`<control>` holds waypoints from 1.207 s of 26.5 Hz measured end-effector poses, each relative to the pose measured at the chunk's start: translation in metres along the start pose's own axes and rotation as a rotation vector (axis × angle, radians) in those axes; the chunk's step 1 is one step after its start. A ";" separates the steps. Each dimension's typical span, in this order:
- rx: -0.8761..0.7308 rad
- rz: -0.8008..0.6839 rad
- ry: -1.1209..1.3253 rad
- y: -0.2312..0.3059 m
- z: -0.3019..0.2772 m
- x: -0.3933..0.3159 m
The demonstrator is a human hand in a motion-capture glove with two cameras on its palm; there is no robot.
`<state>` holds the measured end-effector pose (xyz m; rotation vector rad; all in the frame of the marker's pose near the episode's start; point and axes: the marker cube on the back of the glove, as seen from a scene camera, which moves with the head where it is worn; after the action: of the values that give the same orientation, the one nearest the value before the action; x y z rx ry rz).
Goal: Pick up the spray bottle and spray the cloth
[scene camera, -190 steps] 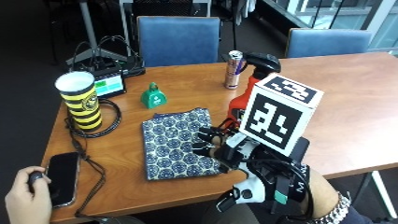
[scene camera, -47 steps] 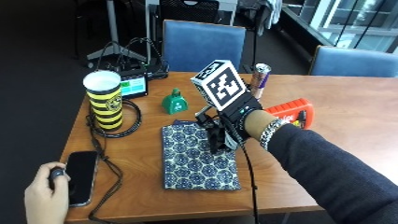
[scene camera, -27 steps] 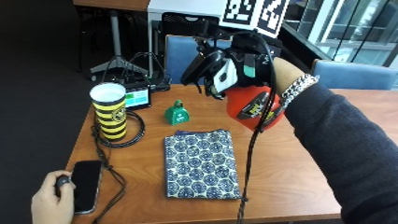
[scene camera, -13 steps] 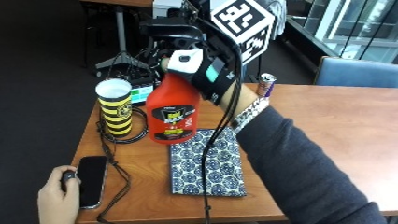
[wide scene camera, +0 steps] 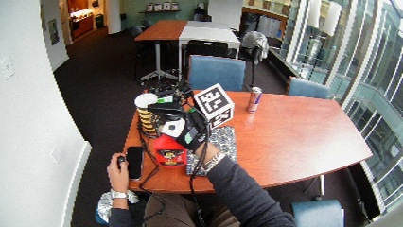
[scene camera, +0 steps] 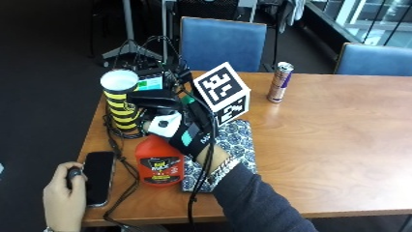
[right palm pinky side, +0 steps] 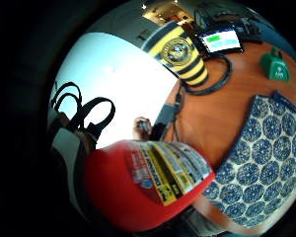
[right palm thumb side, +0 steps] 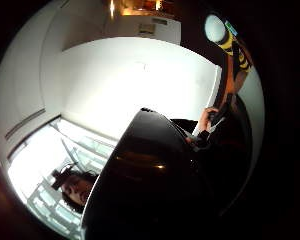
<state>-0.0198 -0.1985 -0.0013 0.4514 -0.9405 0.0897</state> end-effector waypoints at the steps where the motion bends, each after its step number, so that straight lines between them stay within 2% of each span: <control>1: 0.005 -0.001 -0.002 0.001 0.001 0.003; 20: 0.047 -0.064 0.048 -0.002 0.002 0.002; 32: -0.007 -0.049 0.039 -0.008 0.007 0.007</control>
<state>-0.0190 -0.2100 0.0054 0.4646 -0.8909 0.0512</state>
